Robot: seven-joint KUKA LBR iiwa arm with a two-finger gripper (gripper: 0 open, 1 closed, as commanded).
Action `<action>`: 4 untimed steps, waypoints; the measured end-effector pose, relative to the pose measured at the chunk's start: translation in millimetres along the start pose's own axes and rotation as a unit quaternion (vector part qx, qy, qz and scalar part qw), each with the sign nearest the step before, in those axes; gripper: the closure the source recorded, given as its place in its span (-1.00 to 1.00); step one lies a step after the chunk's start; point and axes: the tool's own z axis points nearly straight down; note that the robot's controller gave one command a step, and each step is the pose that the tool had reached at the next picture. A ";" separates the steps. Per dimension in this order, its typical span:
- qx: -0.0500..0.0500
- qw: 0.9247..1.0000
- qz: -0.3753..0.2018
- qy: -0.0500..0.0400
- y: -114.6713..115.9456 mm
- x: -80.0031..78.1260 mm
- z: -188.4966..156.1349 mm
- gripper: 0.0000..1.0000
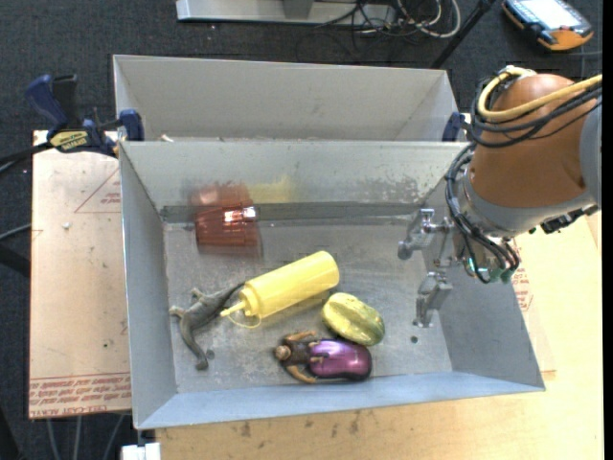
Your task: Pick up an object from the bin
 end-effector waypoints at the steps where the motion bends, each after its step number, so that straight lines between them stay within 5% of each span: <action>1: 0.000 1.000 -0.001 -0.004 0.2 -1.5 -3.6 -1.00; 2: 0.000 1.000 0.019 -0.006 15.8 3.1 60.1 -1.00; 4: 0.000 0.998 0.056 -0.004 33.7 3.9 76.2 -1.00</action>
Offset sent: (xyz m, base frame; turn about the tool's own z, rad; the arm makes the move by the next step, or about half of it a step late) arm -0.0135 0.0390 -0.1582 0.0981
